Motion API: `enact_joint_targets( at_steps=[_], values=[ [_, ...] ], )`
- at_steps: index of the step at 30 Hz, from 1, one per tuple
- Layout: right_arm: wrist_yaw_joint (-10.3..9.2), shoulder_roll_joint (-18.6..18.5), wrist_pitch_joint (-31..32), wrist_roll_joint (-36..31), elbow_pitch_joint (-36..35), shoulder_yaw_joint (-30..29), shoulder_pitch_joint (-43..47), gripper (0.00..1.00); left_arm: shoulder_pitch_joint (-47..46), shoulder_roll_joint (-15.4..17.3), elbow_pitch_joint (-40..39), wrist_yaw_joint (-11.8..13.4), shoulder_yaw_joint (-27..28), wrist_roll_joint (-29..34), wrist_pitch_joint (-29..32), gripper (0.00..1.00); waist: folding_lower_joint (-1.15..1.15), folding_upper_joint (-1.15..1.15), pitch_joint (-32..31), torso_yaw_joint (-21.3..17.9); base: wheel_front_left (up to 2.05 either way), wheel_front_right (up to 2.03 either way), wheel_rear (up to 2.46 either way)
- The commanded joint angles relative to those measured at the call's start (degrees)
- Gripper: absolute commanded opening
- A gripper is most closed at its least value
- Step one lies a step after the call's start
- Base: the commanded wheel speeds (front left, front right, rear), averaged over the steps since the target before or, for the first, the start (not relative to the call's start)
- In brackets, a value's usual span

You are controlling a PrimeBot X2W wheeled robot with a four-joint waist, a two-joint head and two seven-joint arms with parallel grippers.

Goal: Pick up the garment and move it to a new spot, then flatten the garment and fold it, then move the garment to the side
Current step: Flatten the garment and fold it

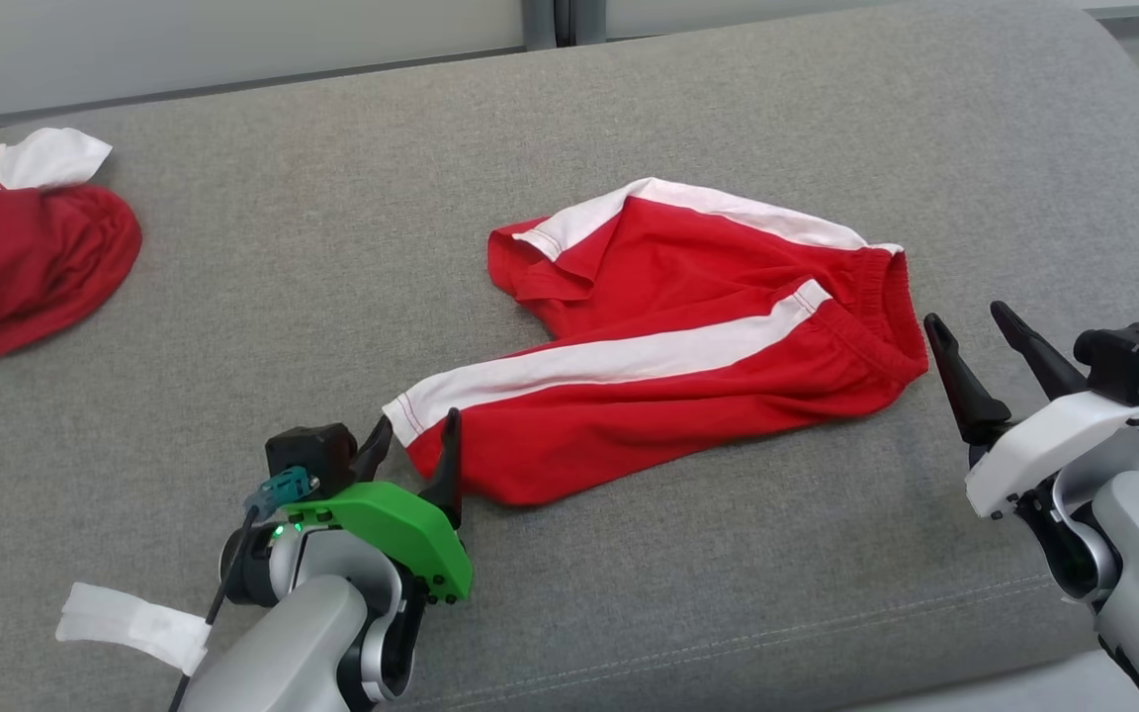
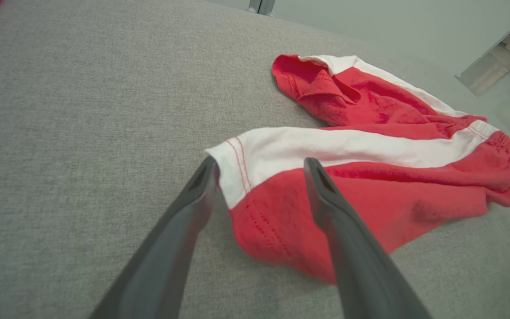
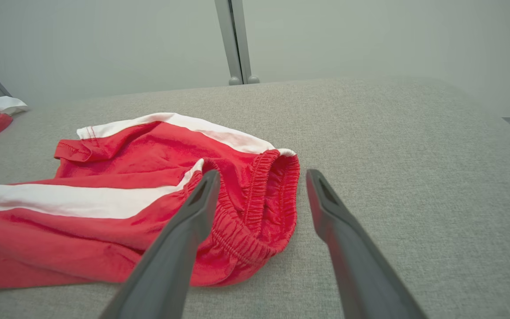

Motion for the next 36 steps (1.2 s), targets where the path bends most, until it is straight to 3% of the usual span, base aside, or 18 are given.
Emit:
enact_joint_targets(
  at_steps=[1,9,19,26,36],
  values=[
    [-0.06,-0.12,-0.24,-0.76,-0.44,-0.42,1.01,1.0,0.81,0.22,0.53,0.29,-0.14,0.68,-0.02,1.0,0.0,0.0,-0.74,-0.57,0.0,0.0,0.0],
    [-0.06,1.97,-0.18,-8.73,-5.29,-7.12,4.77,1.0,2.91,2.92,-0.77,2.14,0.81,2.32,-2.27,1.0,0.0,0.0,-4.11,-1.14,0.0,0.0,0.0],
    [-0.06,8.04,4.47,-24.46,-14.29,-16.05,11.74,1.0,12.55,8.39,-15.41,7.13,6.81,10.44,-4.02,1.0,0.0,0.0,-10.38,0.05,0.0,0.0,0.0],
    [-0.06,12.61,7.74,-28.67,-20.95,-18.87,15.73,1.0,20.29,10.77,-22.28,9.48,11.4,13.27,-4.03,1.0,0.0,0.0,-11.87,0.58,0.0,0.0,0.0],
    [-0.06,17.49,9.81,-31.86,-25.14,-21.54,20.4,1.0,26.15,14.35,-24.37,9.06,15.31,10.33,-4.05,1.0,0.0,0.0,-13.02,1.0,0.0,0.0,0.0]
  ],
)
